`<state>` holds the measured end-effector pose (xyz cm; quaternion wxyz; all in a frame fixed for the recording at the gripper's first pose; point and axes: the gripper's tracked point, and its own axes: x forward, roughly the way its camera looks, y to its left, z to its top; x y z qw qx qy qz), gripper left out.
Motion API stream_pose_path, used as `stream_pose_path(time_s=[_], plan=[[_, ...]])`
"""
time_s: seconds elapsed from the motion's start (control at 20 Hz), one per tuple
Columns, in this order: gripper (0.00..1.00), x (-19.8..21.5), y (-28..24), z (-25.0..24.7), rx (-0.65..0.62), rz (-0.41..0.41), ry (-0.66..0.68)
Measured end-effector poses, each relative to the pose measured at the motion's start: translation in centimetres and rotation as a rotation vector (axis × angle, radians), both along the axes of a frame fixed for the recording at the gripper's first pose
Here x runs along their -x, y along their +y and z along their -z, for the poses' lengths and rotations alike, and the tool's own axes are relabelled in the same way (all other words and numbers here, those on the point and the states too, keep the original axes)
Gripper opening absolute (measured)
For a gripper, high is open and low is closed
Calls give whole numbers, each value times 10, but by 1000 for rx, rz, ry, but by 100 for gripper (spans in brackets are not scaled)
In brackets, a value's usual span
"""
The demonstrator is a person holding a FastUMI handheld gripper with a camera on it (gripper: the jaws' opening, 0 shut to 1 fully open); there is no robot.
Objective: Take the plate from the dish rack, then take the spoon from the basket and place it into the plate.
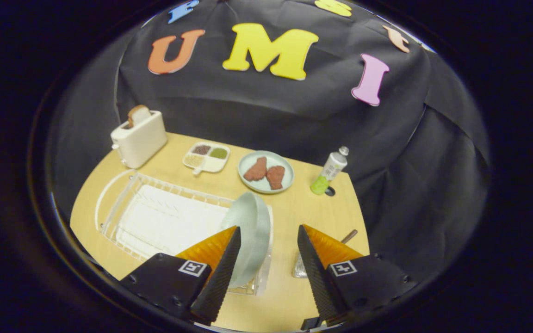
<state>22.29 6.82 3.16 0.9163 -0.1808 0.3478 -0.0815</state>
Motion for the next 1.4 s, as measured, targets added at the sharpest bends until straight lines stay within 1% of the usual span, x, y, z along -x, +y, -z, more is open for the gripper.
stream_pose_path(time_s=[0.1, 0.2, 0.35, 0.45, 0.5, 0.55, 0.65, 0.7, 0.75, 0.9, 1.05, 1.15, 1.25, 1.4], plan=[[78, -7, 2, 1, 60, 22, 49], [76, -14, -1, 6, 108, 89, 68], [58, -17, -3, 13, 152, 152, 133], [47, -19, 2, 17, 156, 153, 158], [43, -17, 5, 23, 144, 154, 190], [36, -13, 6, 32, 130, 160, 233], [29, -13, 11, 31, 123, 172, 232], [29, -12, 13, 29, 117, 176, 220], [25, -10, 17, 27, 113, 186, 207], [19, -10, 21, 19, 127, 226, 148], [16, -8, 16, -9, 213, 288, 26], [15, -3, 14, -27, 258, 315, -51], [15, 5, 10, -36, 270, 309, -80], [15, 26, 3, -36, 202, 291, -73]])
